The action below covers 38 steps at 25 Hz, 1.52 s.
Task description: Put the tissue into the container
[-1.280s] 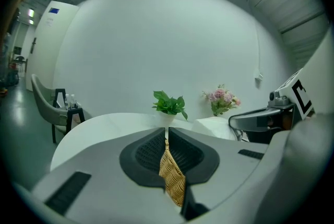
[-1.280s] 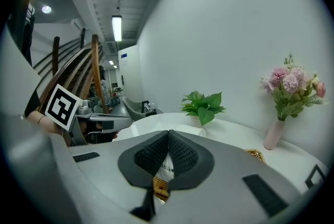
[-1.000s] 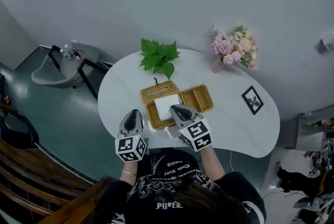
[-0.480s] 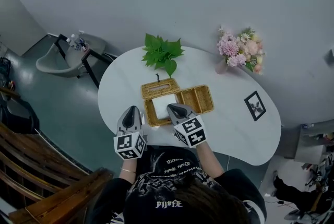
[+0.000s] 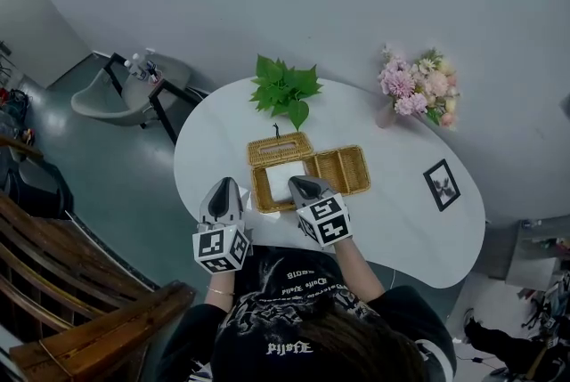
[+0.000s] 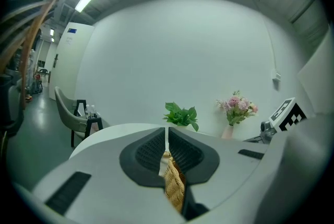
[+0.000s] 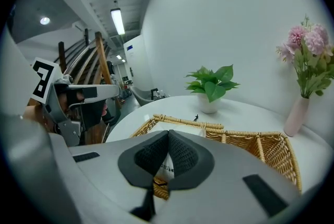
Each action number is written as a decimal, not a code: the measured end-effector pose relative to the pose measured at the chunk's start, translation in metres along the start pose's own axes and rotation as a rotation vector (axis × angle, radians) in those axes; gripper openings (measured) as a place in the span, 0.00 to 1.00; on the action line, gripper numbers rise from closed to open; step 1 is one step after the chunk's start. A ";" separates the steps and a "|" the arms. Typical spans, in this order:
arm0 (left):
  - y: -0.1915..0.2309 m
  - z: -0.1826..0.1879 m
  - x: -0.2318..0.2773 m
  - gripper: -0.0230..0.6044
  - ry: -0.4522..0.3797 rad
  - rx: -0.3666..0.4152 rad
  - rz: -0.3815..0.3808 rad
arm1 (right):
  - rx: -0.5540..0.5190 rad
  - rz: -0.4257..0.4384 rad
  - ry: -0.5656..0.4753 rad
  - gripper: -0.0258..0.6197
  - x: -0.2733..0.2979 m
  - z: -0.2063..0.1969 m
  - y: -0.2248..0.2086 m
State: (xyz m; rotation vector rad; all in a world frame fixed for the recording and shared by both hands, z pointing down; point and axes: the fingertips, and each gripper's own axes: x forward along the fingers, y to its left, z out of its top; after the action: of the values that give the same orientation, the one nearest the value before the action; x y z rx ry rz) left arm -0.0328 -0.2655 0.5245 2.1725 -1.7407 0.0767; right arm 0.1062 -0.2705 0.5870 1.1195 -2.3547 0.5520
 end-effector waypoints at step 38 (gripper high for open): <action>0.018 -0.010 -0.002 0.10 0.008 -0.001 0.051 | 0.002 -0.020 0.322 0.19 0.036 -0.021 0.001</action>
State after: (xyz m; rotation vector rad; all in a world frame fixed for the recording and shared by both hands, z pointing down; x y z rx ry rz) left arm -0.0491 -0.2635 0.5378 2.1240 -1.7921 0.0968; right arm 0.0906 -0.2801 0.6245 0.9724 -2.0644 0.6730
